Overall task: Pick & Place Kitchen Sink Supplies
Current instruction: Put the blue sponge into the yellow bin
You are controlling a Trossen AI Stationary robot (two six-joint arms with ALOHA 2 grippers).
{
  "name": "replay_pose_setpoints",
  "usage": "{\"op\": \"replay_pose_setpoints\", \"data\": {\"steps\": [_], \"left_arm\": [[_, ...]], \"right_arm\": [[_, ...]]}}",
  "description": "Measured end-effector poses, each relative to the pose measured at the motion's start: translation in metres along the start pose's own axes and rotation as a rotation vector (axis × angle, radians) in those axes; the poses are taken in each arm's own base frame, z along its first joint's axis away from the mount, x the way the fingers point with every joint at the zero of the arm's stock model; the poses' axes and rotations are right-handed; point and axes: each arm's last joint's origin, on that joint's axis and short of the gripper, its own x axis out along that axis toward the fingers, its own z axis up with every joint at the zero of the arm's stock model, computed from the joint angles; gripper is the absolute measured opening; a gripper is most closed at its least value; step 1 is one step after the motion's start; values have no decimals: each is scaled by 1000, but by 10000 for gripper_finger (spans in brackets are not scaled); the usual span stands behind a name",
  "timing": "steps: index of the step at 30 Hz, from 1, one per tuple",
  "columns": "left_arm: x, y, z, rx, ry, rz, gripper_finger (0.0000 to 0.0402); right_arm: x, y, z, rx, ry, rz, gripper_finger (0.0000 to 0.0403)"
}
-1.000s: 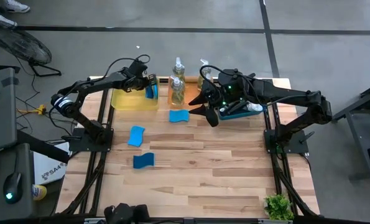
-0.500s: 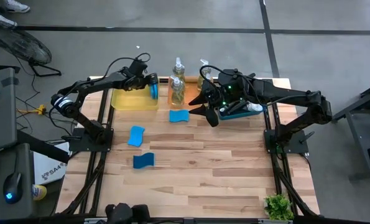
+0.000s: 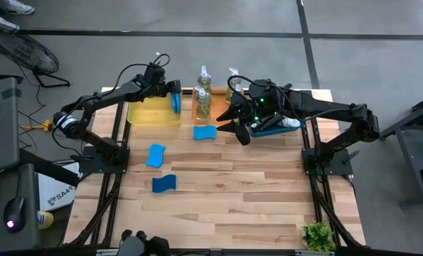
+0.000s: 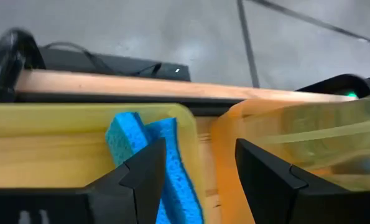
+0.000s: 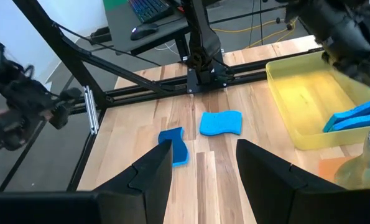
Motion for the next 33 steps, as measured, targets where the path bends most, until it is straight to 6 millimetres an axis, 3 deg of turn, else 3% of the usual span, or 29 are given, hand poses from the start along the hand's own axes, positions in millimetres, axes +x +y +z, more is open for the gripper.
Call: {"op": "replay_pose_setpoints", "data": {"steps": [7, 15, 18, 22, 27, 33], "left_arm": [[-37, -10, 6, 74, -31, -108, 189], [-88, -34, -9, 291, -44, -277, 188], [-108, -43, -17, 351, -59, -345, 188], [-136, -52, -27, 416, -90, -450, 188], [-163, -60, -39, 443, -100, -570, 188], [-182, -67, -52, 493, -88, -669, 188]], "right_arm": [[0, 0, -1, 2, 5, -2, 171], [7, 12, -15, -64, 85, -42, 171], [18, 20, -33, -88, 132, -58, 171], [39, 24, -73, -115, 182, -112, 171], [59, 17, -123, -136, 135, -179, 171], [67, 2, -175, -277, 67, -224, 171]]}}
